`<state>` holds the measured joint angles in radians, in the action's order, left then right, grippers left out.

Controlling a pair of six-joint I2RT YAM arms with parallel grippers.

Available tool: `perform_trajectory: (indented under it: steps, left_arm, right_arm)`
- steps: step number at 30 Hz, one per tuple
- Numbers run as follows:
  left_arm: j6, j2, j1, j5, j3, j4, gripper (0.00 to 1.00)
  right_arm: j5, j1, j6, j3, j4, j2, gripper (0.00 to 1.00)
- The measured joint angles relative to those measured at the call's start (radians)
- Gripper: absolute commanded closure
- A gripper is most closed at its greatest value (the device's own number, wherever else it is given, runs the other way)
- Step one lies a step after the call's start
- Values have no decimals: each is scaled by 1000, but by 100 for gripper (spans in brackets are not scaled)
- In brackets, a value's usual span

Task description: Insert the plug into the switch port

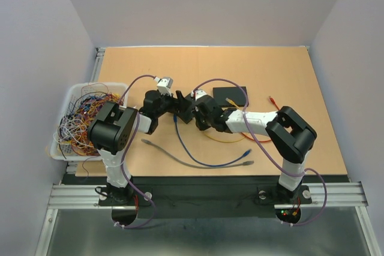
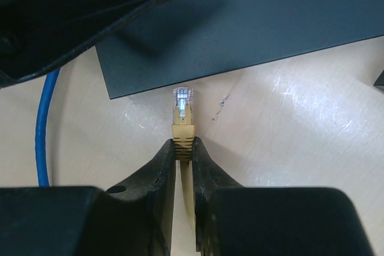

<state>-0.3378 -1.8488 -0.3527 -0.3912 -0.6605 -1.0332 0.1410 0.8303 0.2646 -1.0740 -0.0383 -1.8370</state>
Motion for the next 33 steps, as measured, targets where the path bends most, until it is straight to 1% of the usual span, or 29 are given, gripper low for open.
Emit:
perform_trajectory:
  steps: [14, 24, 33]
  left_arm:
    - [8, 0, -2, 3, 0, 4, 12]
    - [23, 0, -8, 24, 0, 5, 12]
    - [33, 0, -12, 44, 0, 7, 12]
  right_arm:
    - [56, 5, -19, -20, -5, -19, 100]
    - [58, 10, -29, -43, -16, -34, 100]
    - [79, 47, -29, -61, -22, -43, 100]
